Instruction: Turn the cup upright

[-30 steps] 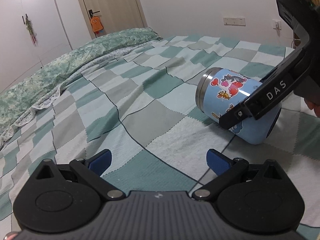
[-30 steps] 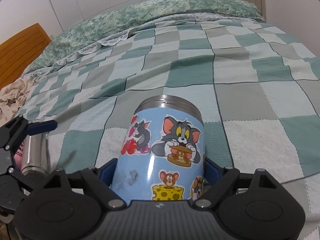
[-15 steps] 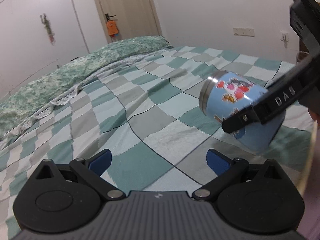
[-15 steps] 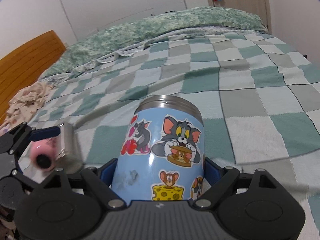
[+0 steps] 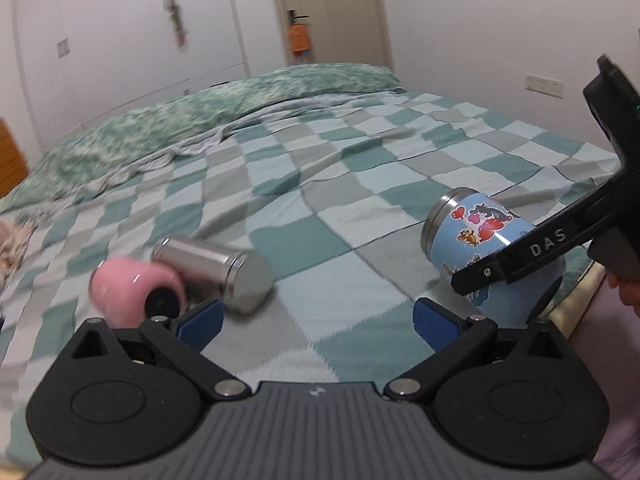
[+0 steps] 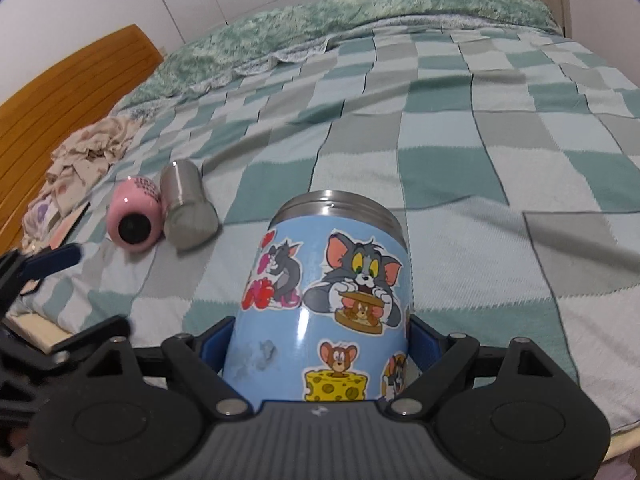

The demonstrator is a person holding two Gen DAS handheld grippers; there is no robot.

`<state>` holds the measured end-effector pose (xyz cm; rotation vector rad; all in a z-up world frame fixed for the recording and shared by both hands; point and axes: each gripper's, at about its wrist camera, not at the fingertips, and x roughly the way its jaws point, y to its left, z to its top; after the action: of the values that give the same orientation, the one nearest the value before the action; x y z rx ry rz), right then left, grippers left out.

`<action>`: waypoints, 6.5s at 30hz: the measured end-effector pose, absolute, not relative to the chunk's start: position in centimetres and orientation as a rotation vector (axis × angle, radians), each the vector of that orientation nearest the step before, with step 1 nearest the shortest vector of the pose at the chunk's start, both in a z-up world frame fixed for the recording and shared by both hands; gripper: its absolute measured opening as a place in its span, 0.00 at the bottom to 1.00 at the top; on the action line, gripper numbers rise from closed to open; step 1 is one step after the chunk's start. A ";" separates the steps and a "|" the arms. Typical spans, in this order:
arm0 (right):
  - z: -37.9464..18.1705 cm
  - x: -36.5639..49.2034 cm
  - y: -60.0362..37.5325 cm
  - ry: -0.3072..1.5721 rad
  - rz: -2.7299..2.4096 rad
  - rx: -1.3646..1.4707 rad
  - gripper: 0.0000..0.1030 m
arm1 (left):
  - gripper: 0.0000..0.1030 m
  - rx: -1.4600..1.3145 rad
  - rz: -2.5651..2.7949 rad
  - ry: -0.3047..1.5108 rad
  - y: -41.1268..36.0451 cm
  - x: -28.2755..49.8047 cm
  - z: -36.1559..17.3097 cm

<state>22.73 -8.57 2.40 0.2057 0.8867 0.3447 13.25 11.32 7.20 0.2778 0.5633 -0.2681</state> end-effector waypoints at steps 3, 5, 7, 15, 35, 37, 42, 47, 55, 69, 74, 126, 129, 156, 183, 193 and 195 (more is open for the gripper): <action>1.6 22.9 -8.4 0.898 0.327 0.184 0.85 | 1.00 0.254 -0.230 0.571 12.0 12.3 7.1; 1.1 23.2 -8.4 0.908 0.315 0.176 0.85 | 1.00 0.240 -0.210 0.572 12.2 11.9 7.1; 0.9 23.4 -8.4 0.910 0.313 0.176 0.85 | 1.00 0.227 -0.197 0.571 12.4 11.5 7.0; 1.0 23.8 -8.3 0.911 0.328 0.160 0.85 | 1.00 0.221 -0.160 0.576 11.6 10.5 7.3; 4.7 20.1 -23.6 0.510 0.300 0.075 1.00 | 1.00 0.182 -0.205 0.692 -1.4 15.6 8.7; 4.1 20.2 -24.8 0.488 0.300 0.051 1.00 | 1.00 0.174 -0.179 0.730 -2.5 16.7 8.3; 2.9 20.6 -26.8 0.465 0.312 0.042 1.00 | 1.00 0.117 -0.122 0.823 -3.7 19.5 7.5; 2.0 21.5 -27.8 0.463 0.338 0.046 1.00 | 1.00 0.057 -0.092 0.911 -4.6 21.6 6.5; 1.1 21.6 -27.7 0.451 0.387 0.022 1.00 | 0.87 -0.028 -0.051 1.049 -4.9 24.0 4.7; 0.4 20.2 -28.2 0.450 0.379 0.074 1.00 | 0.83 -0.013 -0.091 0.935 -4.7 21.3 6.1; 0.1 18.6 -27.8 0.444 0.375 0.100 1.00 | 0.83 -0.026 -0.125 0.856 -4.0 18.9 7.0; 0.3 14.2 -28.8 0.182 0.142 0.070 1.00 | 1.00 0.080 -0.232 0.196 -9.6 15.7 8.9; 1.1 12.9 -27.4 0.164 0.170 0.055 1.00 | 1.00 0.067 -0.199 0.169 -7.2 12.9 9.9; -1.2 5.3 -18.3 0.037 0.230 -0.095 1.00 | 1.00 0.020 0.028 0.093 4.1 1.2 1.1; -1.6 4.6 -17.8 -0.006 0.240 -0.109 1.00 | 1.00 0.025 0.028 0.045 4.1 0.6 0.5; -1.7 4.6 -17.8 -0.007 0.241 -0.110 1.00 | 1.00 0.025 0.023 0.040 4.2 0.4 0.4; -1.7 4.6 -17.8 -0.007 0.240 -0.110 1.00 | 1.00 0.024 0.023 0.039 4.2 0.4 0.4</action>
<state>4.63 -17.76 -1.66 -0.1099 -0.0072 0.2403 0.37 4.17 0.35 0.0241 0.0391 0.0228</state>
